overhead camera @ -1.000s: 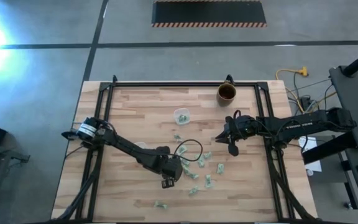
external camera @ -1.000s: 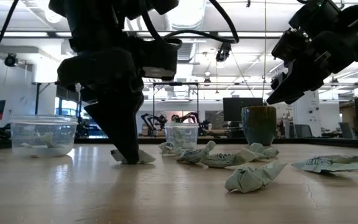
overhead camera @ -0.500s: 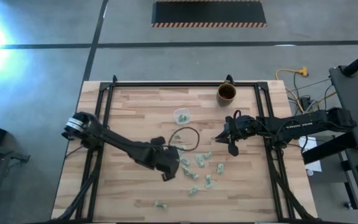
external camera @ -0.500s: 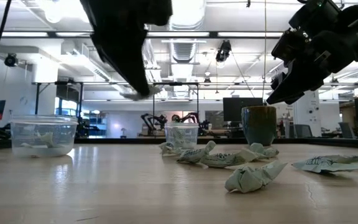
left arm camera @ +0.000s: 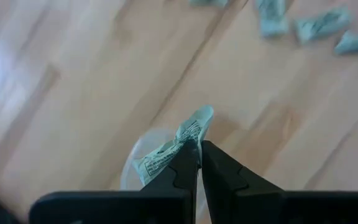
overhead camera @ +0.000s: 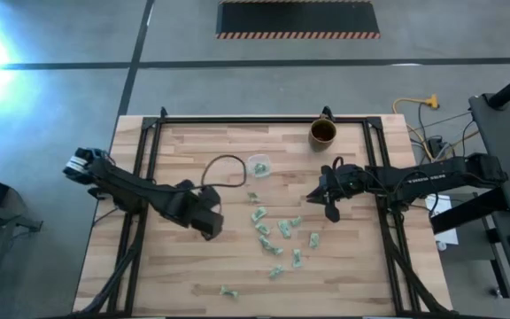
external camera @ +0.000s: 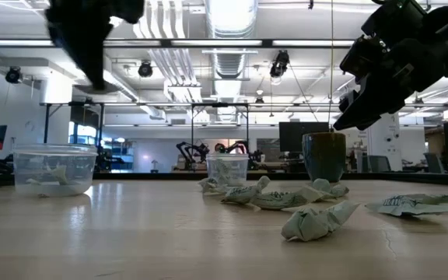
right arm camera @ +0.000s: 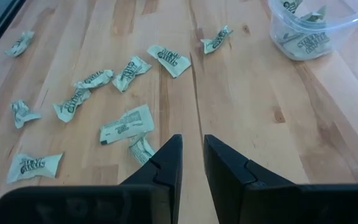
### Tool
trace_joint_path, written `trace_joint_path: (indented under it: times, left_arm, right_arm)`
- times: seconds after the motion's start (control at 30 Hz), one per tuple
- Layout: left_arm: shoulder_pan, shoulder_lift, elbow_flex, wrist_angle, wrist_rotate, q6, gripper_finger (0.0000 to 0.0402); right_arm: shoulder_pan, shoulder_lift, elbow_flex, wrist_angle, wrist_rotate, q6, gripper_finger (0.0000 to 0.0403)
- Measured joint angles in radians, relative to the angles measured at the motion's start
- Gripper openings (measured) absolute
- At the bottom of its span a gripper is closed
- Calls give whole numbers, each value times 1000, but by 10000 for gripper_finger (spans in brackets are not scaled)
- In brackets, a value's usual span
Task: Pick and place Stevia / Truvia into bins
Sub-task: Put the stevia packet into the bottom transparent container
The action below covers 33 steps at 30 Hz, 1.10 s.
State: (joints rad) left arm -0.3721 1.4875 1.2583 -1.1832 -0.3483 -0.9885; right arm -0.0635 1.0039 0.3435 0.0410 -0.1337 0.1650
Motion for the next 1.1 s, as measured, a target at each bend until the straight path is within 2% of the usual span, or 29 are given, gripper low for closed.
trace_joint_path:
  times: [0.27,0.5,0.83,0.93,1.1]
  left_arm:
    - [1,-102,-126,40,113,-182,0]
    - [1,-100,-214,199,135,-185,0]
    - [1,-50,-255,215,137,-184,1]
    - [1,-37,-255,214,136,-177,14]
    - [1,-31,-255,213,137,-176,60]
  right_arm:
    - [0,0,0,3,3,-12,59]
    - [0,0,0,6,4,-11,59]
    - [0,0,-1,8,2,1,59]
    - [0,0,-1,8,2,1,59]
    - [0,0,-1,10,1,2,59]
